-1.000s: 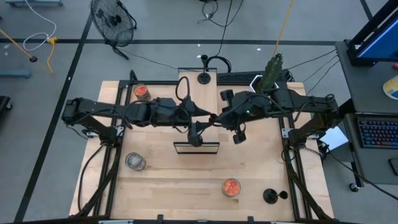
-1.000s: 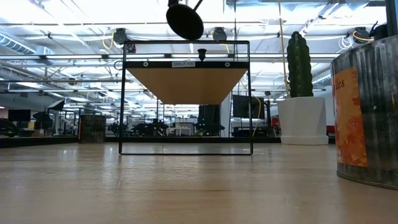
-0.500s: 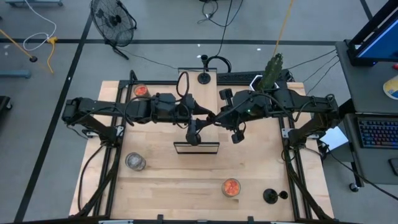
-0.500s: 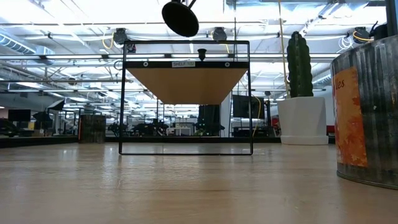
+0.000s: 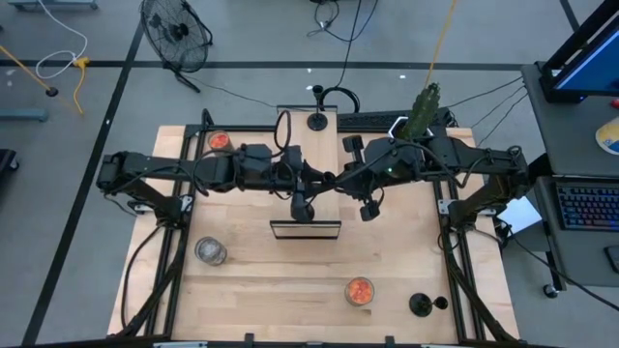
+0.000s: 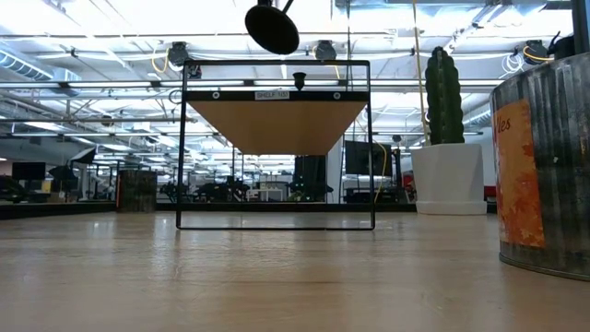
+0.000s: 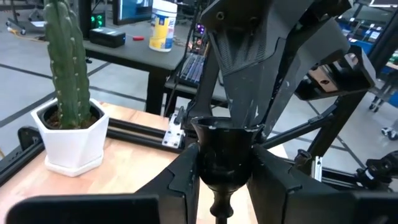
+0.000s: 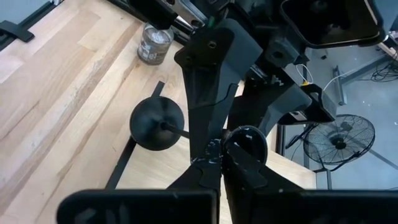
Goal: Pick & Place candle stick holders
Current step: Put the top black candle holder on the shelf
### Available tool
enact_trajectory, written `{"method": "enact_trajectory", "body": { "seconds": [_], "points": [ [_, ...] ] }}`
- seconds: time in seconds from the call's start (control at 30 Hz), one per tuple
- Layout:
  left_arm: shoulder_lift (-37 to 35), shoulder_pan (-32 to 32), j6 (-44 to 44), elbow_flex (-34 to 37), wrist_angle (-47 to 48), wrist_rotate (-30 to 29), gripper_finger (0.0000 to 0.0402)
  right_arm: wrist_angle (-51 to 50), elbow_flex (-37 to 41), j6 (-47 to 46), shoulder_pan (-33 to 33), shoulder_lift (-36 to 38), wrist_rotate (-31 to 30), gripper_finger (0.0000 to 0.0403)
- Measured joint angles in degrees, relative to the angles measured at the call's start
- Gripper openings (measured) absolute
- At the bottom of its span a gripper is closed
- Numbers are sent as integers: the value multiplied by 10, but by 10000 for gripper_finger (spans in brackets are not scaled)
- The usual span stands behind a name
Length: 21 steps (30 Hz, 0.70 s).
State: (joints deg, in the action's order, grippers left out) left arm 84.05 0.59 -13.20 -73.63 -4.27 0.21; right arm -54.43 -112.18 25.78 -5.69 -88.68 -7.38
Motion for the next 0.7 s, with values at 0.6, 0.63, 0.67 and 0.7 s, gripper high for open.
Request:
{"method": "enact_trajectory", "body": {
  "seconds": [0.6, 0.63, 0.67, 0.7],
  "points": [
    [0, 2, 4, 0, 23, -44, 104, -5, 0, -25, 0, -2, -61, 37],
    [0, 2, 7, 0, 25, -50, 104, -4, 0, -25, 0, -2, -61, 43],
    [0, 2, 10, 0, 26, -56, 104, -3, 0, -25, 0, -2, -61, 50],
    [-3, 2, 11, 0, 27, -61, 104, -3, 0, -24, 0, -2, -61, 57]
  ]
}}
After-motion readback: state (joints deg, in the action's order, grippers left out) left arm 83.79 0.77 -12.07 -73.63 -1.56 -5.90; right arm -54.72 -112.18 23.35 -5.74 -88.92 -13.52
